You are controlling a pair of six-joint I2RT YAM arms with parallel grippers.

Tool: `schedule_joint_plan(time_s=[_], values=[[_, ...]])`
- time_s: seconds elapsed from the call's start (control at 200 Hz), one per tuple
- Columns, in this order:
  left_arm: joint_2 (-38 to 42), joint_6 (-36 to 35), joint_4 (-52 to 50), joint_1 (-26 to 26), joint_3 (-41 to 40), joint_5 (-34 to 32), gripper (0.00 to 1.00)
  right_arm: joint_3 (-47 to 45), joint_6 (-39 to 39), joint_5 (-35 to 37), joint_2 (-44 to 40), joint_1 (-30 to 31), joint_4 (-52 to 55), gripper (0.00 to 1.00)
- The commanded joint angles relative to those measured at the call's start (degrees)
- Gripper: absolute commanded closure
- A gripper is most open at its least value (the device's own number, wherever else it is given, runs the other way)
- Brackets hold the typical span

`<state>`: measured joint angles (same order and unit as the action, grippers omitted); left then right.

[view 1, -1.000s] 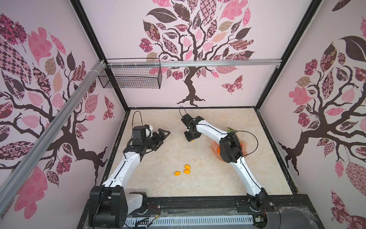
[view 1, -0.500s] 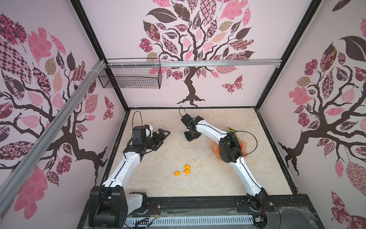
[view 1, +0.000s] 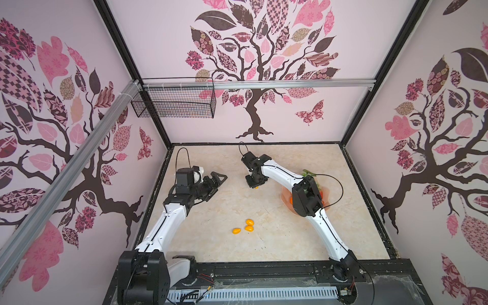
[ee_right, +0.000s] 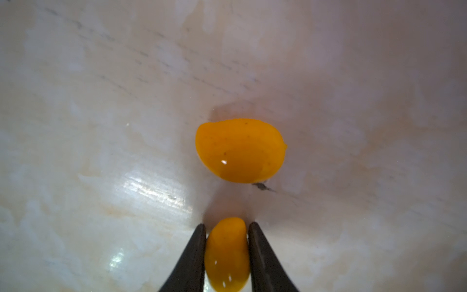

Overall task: Arrange fruit in a fruit bowl
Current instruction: Pick up the fruit from the center of the table.

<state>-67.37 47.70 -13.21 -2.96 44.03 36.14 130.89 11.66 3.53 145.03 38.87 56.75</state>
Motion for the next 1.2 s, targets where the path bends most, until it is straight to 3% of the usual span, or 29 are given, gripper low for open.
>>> schedule_joint_plan(time_s=[0.0,0.165,0.34,0.835,1.195], values=[[1.89,-2.43,-2.12,0.17,-0.91,-0.18,0.02,1.24,0.17,-1.42,-1.75,0.00,1.52,0.70],[3.31,-2.87,-2.52,-1.00,-1.66,-0.70,0.02,-0.92,0.84,-2.03,-6.48,0.02,1.05,0.71],[4.08,-4.02,-3.18,-6.26,-1.81,-3.25,0.02,-5.98,1.79,-2.45,-12.71,0.03,-0.99,0.71],[4.01,-3.57,2.68,-19.77,-2.31,-8.70,0.02,-36.52,5.83,-1.61,-38.03,-1.08,-9.58,0.72],[-3.47,-4.72,5.21,-33.25,2.81,-14.44,0.02,-59.39,8.96,-3.67,-57.03,-8.91,-14.00,0.73]])
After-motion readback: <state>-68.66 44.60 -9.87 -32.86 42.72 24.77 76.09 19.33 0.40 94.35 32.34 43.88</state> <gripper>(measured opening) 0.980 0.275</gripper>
